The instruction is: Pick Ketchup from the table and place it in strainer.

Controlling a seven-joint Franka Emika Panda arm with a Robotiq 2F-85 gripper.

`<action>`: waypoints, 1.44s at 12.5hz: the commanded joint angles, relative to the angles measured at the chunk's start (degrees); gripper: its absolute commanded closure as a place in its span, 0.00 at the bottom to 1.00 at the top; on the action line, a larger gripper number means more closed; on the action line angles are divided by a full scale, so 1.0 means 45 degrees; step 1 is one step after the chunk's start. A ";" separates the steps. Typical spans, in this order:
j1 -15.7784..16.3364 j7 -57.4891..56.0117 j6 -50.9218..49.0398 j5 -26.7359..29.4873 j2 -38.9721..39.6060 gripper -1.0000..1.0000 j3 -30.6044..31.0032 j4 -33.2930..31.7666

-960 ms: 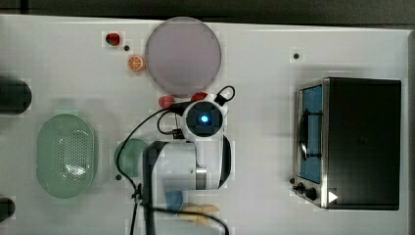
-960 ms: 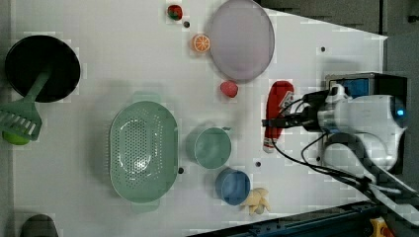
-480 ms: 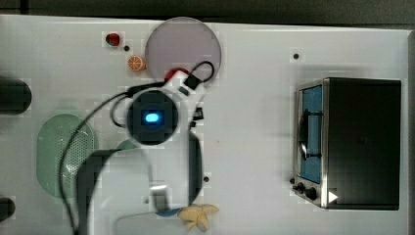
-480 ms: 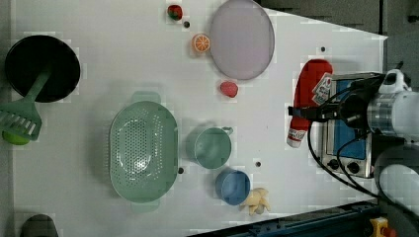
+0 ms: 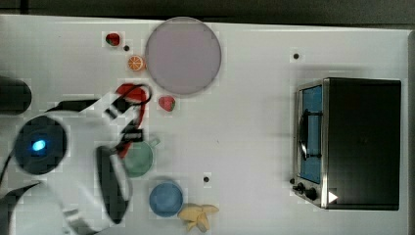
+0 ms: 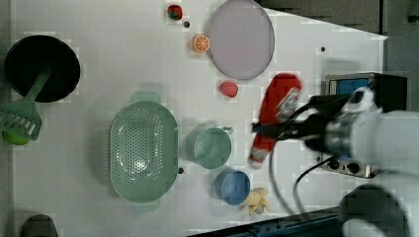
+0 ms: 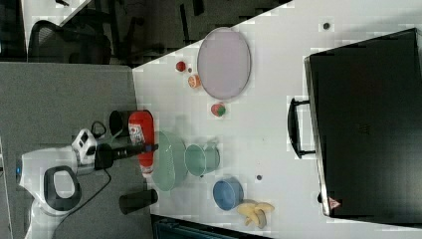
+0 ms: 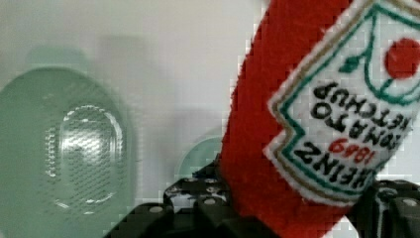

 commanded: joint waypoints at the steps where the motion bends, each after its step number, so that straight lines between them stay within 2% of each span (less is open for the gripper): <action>1: 0.0428 0.3852 0.0051 -0.0032 0.0481 0.37 0.1351 0.0028; 4: 0.0508 0.5805 0.1785 -0.0035 0.1506 0.37 0.2446 0.0041; 7: 0.0654 0.7099 0.3740 -0.0065 0.2982 0.37 0.2950 0.0048; 8: 0.0741 0.7256 0.4136 -0.0068 0.3496 0.33 0.2972 0.0047; 11: 0.0924 0.7256 0.5343 -0.0371 0.4873 0.01 0.2975 0.0071; 12: 0.0949 0.7256 0.5691 -0.0534 0.5042 0.00 0.2984 0.0110; 15: 0.0743 0.7301 0.5349 -0.0496 0.4583 0.00 0.2924 0.0107; 18: -0.0061 0.7299 0.2959 -0.0484 0.3197 0.00 0.2773 0.0117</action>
